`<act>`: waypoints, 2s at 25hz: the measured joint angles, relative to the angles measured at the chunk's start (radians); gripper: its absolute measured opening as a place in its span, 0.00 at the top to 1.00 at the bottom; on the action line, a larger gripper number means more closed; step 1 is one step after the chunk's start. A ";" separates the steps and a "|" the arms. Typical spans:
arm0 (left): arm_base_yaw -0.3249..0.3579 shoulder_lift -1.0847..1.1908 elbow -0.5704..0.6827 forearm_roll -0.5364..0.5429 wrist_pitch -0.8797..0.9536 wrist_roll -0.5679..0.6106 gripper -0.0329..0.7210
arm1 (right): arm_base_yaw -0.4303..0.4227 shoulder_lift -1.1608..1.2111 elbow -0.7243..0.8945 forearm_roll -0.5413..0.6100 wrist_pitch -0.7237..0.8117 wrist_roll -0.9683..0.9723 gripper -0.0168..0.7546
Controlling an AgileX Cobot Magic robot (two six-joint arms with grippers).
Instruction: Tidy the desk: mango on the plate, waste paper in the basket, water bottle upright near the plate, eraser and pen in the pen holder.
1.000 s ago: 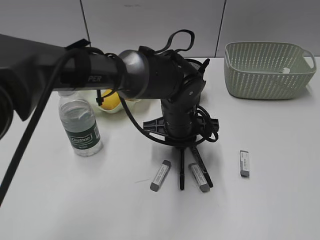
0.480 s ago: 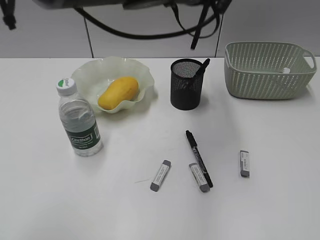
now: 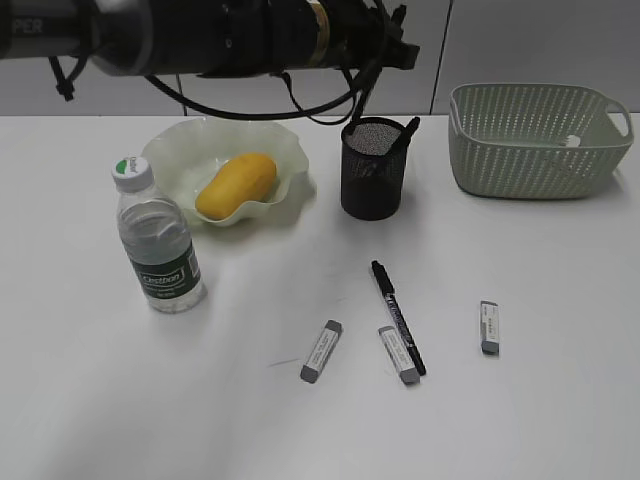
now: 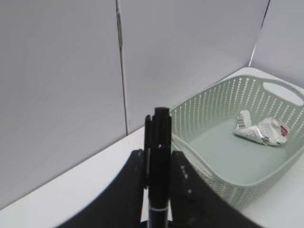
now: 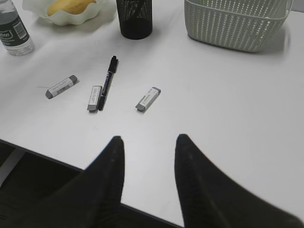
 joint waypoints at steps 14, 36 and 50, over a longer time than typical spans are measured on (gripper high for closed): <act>0.004 0.172 -0.141 -0.041 -0.057 0.000 0.81 | 0.000 0.000 0.000 0.000 0.000 0.000 0.66; -0.039 -0.447 0.361 0.089 0.135 -0.059 0.54 | 0.000 0.000 0.000 0.000 0.000 0.000 0.66; -0.038 -1.322 0.889 -0.972 0.926 0.980 0.56 | 0.000 0.000 0.000 0.000 0.000 0.000 0.66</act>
